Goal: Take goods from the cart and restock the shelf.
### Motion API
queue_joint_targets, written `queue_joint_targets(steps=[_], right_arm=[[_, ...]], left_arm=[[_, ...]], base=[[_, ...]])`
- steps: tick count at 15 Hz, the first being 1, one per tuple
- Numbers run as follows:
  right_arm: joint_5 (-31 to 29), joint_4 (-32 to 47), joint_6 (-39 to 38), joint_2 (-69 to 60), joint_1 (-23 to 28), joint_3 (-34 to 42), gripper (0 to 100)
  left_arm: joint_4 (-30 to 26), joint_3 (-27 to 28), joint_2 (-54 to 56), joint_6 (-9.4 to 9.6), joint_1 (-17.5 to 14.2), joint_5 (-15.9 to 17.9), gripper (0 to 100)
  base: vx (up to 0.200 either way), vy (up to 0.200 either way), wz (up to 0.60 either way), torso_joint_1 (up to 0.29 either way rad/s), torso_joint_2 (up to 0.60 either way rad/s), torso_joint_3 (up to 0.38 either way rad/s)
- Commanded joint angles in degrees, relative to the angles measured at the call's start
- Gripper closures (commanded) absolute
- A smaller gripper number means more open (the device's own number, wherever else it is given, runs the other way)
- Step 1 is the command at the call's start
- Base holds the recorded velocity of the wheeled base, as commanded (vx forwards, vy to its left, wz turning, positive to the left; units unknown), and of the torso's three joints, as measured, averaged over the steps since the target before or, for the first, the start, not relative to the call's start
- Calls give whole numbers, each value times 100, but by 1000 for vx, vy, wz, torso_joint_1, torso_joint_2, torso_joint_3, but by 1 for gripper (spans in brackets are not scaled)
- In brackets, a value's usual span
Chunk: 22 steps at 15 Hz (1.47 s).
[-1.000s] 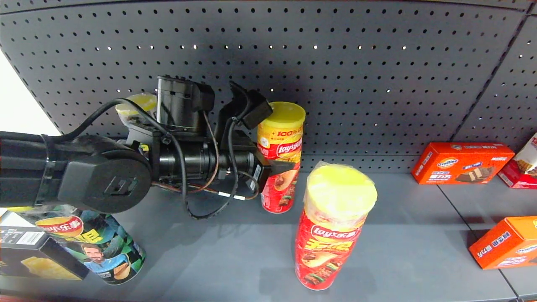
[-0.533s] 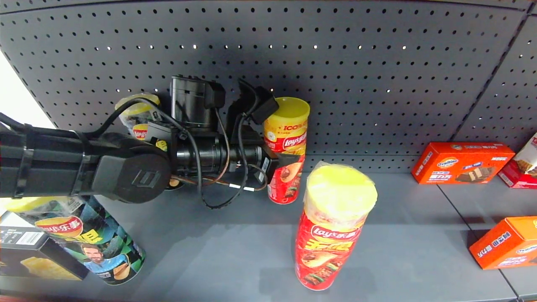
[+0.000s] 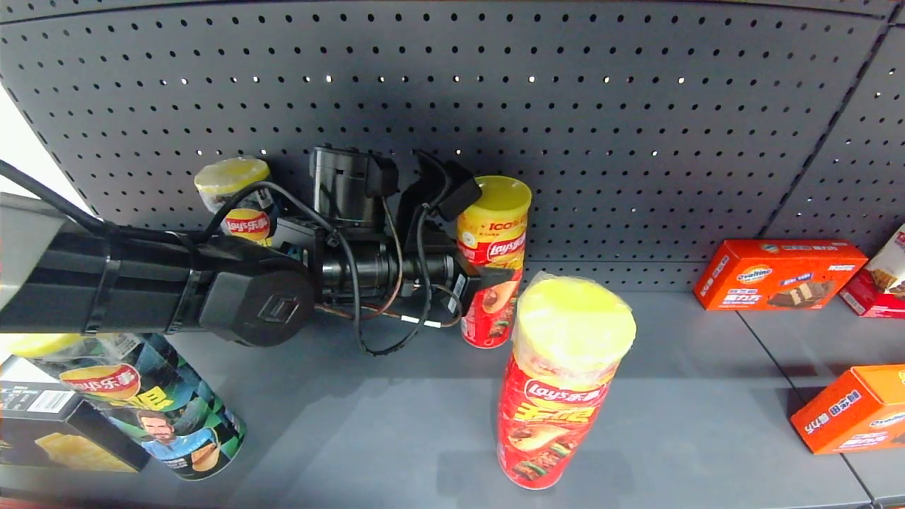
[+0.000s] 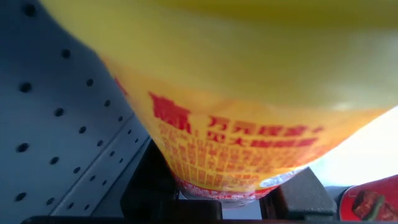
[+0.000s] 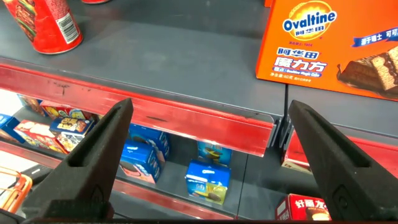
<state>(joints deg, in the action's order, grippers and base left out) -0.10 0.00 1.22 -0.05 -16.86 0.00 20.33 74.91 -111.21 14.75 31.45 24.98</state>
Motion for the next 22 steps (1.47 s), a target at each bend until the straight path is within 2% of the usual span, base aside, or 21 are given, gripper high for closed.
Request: queue_joint_targets(steps=[1, 3, 4, 5, 6, 13, 15, 18, 22], right_arm=[[1, 0, 1, 5, -2, 0, 0], [1, 0, 1, 5, -2, 0, 0], [1, 0, 1, 5, -2, 0, 0], [1, 0, 1, 5, -2, 0, 0], [1, 0, 1, 5, -2, 0, 0], [1, 0, 1, 5, -2, 0, 0], [1, 0, 1, 5, -2, 0, 0], [1, 0, 1, 5, -2, 0, 0], [1, 0, 1, 5, -2, 0, 0]], left_arm=[[6, 6, -58, 2, 1, -11, 100], [23, 6, -93, 2, 1, -2, 100], [313, -3, -208, 2, 10, -11, 100], [331, -29, -208, 2, 19, -11, 100], [340, -3, -208, 2, 19, -19, 0], [331, -117, 109, -7, 10, -37, 0], [331, -416, 399, -16, 98, -63, 0], [322, -864, 768, -25, 203, -424, 0], [269, -1409, 1199, -34, 230, -705, 0]], base=[[0, 0, 0, 0, 0, 0], [0, 0, 0, 0, 0, 0], [0, 0, 0, 0, 0, 0], [0, 0, 0, 0, 0, 0], [0, 0, 0, 0, 0, 0], [0, 0, 0, 0, 0, 0], [0, 0, 0, 0, 0, 0], [0, 0, 0, 0, 0, 0], [0, 0, 0, 0, 0, 0]])
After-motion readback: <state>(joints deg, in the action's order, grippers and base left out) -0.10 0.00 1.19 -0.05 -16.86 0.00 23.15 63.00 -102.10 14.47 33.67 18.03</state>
